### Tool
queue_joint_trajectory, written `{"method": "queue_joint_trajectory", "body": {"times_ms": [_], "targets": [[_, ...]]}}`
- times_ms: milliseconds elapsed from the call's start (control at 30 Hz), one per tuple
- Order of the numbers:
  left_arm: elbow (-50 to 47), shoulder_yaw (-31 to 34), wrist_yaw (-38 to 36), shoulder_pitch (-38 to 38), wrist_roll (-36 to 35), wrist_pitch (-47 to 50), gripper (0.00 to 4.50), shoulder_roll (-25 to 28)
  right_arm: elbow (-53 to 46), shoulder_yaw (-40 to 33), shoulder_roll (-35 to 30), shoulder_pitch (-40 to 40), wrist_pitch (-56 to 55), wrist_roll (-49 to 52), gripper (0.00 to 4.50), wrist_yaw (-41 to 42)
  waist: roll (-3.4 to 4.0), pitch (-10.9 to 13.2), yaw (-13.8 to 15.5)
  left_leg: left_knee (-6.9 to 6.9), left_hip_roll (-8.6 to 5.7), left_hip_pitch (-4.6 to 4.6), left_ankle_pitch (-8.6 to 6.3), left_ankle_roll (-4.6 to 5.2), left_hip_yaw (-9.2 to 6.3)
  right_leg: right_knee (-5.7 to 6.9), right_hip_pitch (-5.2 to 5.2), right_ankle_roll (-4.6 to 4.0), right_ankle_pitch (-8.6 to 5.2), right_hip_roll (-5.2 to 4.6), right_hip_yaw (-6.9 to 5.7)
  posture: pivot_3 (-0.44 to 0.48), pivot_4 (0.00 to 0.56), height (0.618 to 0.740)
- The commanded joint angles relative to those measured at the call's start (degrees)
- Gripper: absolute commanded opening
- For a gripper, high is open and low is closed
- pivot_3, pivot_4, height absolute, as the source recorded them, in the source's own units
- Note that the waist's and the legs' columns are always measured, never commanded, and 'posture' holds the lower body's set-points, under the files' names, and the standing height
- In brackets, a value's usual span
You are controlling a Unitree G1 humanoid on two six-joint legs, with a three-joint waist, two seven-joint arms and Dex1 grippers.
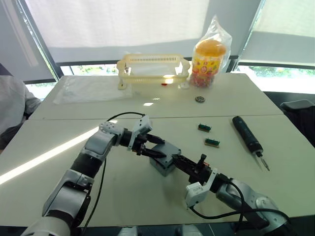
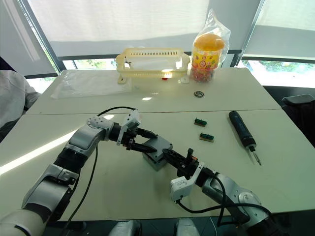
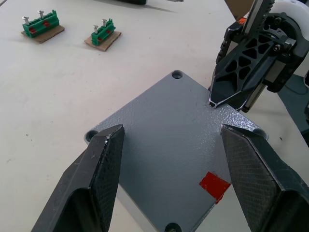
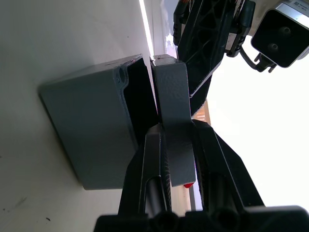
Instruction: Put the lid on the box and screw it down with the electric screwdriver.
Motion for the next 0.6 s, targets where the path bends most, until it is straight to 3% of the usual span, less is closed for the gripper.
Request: {"method": "queue_joint_trajectory", "body": {"times_ms": [33, 533, 600], "targets": [[-0.39, 1.93, -0.21, -1.67, -2.14, 3.33, 3.18, 0.04, -0.59, 0.13, 0.13, 0.04, 0.11, 0.26, 0.2, -0.39, 0.0, 0.0, -0.01, 0.0, 0.0, 0.0, 0.0, 0.0, 0.0, 0.0, 0.0, 0.0, 0.0, 0.0, 0.0, 0.0, 0.15, 0.74], [-0.39, -3.52, -1.21, 1.27, 2.48, -1.95, 3.18, 0.2, -1.63, 0.15, -0.97, 3.02, -0.17, 0.81, 0.2, -0.53, 0.0, 0.02, 0.14, -0.02, -0.01, -0.03, 0.0, 0.0, 0.0, -0.06, 0.01, -0.01, -0.03, -0.03, 0.0, 0.0, 0.15, 0.74], [-0.18, -4.08, -1.23, 1.63, 2.91, -2.44, 3.18, 0.28, -1.8, -0.01, -1.15, 3.49, -0.16, 0.88, 1.21, -0.65, 0.0, 0.02, 0.2, -0.03, -0.01, -0.03, 0.0, 0.0, 0.0, -0.07, 0.01, -0.03, -0.04, -0.03, 0.0, 0.0, 0.15, 0.74]]}}
